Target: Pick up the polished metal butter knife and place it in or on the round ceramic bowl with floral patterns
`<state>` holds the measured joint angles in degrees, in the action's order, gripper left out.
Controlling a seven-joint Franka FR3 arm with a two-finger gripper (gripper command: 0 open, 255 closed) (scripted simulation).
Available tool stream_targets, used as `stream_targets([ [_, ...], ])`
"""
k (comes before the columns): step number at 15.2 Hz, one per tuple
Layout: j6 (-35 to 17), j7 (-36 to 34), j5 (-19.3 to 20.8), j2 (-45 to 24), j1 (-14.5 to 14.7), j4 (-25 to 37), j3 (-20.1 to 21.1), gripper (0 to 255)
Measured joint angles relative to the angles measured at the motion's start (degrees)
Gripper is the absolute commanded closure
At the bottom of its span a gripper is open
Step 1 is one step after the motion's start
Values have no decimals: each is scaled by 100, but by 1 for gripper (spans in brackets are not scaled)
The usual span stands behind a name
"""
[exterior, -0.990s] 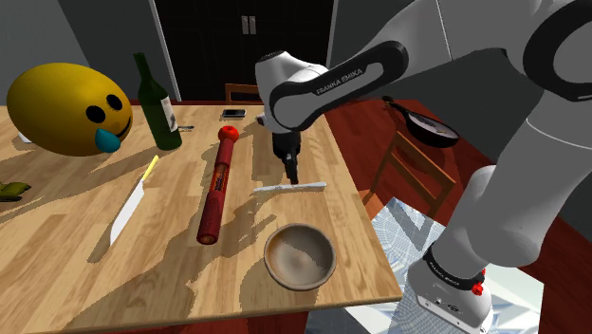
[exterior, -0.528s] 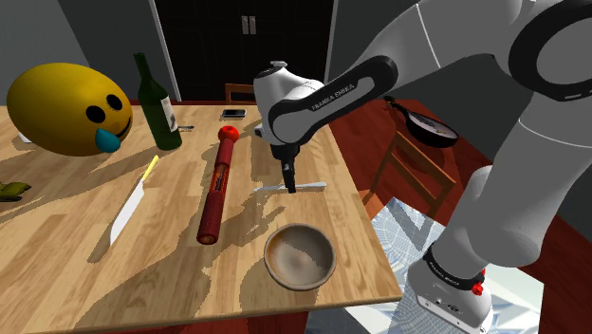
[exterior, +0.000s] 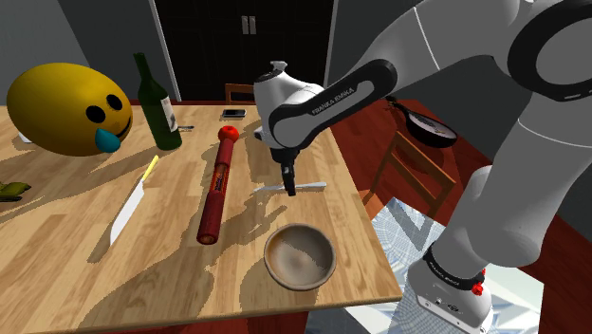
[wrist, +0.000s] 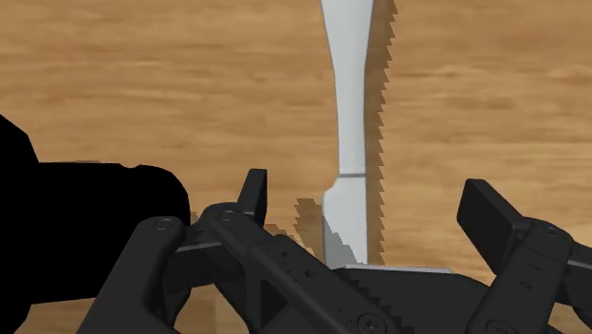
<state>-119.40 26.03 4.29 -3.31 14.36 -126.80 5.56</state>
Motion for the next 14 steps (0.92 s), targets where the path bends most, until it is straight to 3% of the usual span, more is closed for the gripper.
stream_targets([
  [10,-7,-5,17,-17,-34,17,-40,255],
  [14,221,39,-5,85,-46,79,-49,255],
])
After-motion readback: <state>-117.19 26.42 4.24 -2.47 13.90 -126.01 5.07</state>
